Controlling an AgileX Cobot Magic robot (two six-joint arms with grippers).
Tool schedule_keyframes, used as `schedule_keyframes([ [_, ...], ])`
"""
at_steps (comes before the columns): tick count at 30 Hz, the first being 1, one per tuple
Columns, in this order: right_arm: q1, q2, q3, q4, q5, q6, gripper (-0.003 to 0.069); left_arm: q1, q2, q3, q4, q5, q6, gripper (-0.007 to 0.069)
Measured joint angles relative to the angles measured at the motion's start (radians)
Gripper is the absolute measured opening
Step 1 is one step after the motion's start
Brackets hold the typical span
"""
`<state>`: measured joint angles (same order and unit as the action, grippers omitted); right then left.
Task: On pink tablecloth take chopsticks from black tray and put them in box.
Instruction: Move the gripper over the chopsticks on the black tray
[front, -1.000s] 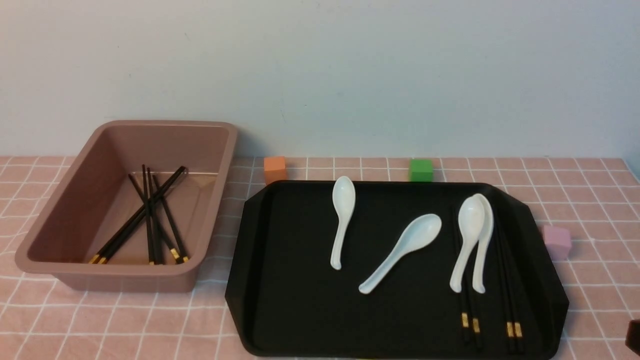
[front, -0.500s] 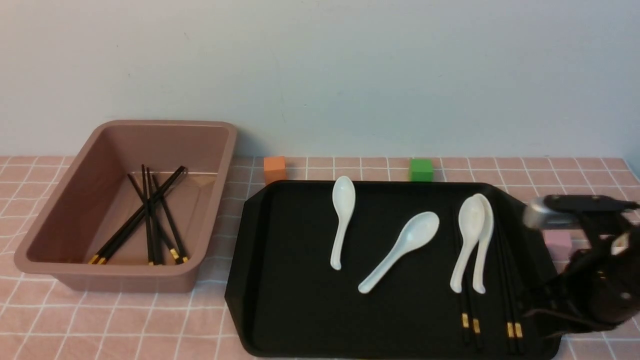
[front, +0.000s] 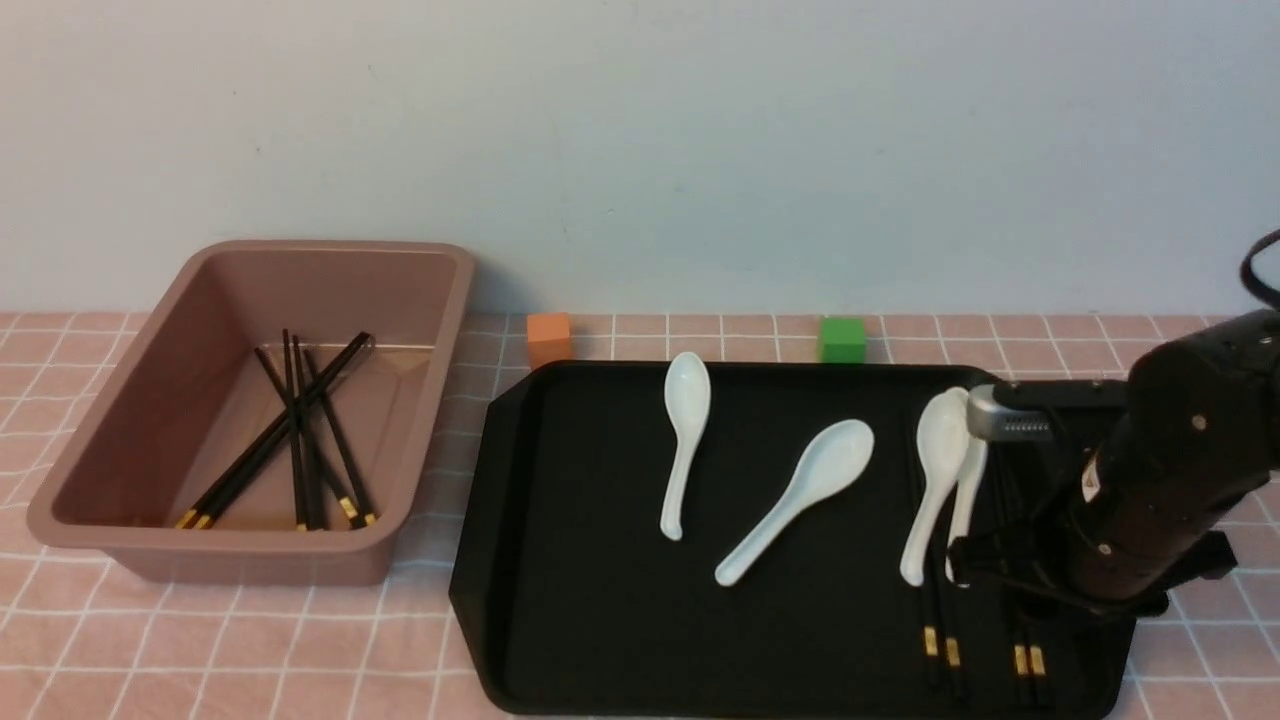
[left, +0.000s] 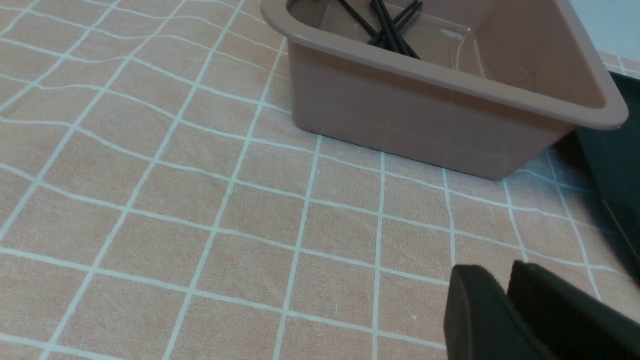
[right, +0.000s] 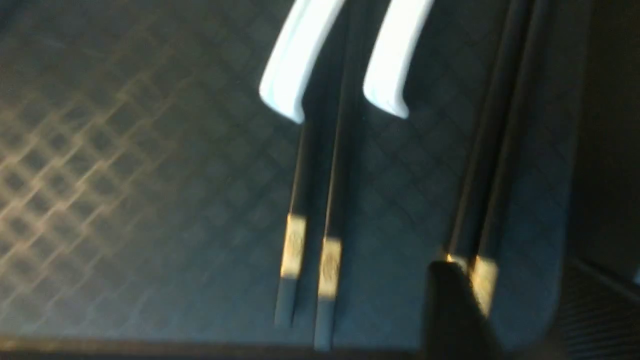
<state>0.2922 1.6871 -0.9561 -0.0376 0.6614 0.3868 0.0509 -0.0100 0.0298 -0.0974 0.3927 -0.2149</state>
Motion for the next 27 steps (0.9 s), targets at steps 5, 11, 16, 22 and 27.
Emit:
schedule_keyframes([
  [5, 0.000, 0.081, -0.006, 0.000, -0.062, 0.004, 0.0429, 0.000, 0.000, 0.000, 0.000, 0.000, 0.000, 0.0113],
  [11, -0.012, 0.149, -0.068, -0.006, -0.028, 0.009, 0.0434, 0.000, 0.000, 0.000, 0.000, 0.000, 0.000, 0.0113],
  [16, -0.019, 0.164, -0.083, -0.005, -0.016, 0.011, 0.0432, 0.000, 0.000, 0.000, 0.000, 0.000, 0.000, 0.0113],
  [22, -0.022, 0.173, -0.089, -0.006, -0.010, 0.012, 0.0356, 0.000, 0.000, 0.000, 0.000, 0.000, 0.000, 0.0121],
  [27, -0.022, 0.176, -0.090, -0.019, -0.014, 0.012, 0.0228, 0.000, 0.000, 0.000, 0.000, 0.000, 0.000, 0.0121],
])
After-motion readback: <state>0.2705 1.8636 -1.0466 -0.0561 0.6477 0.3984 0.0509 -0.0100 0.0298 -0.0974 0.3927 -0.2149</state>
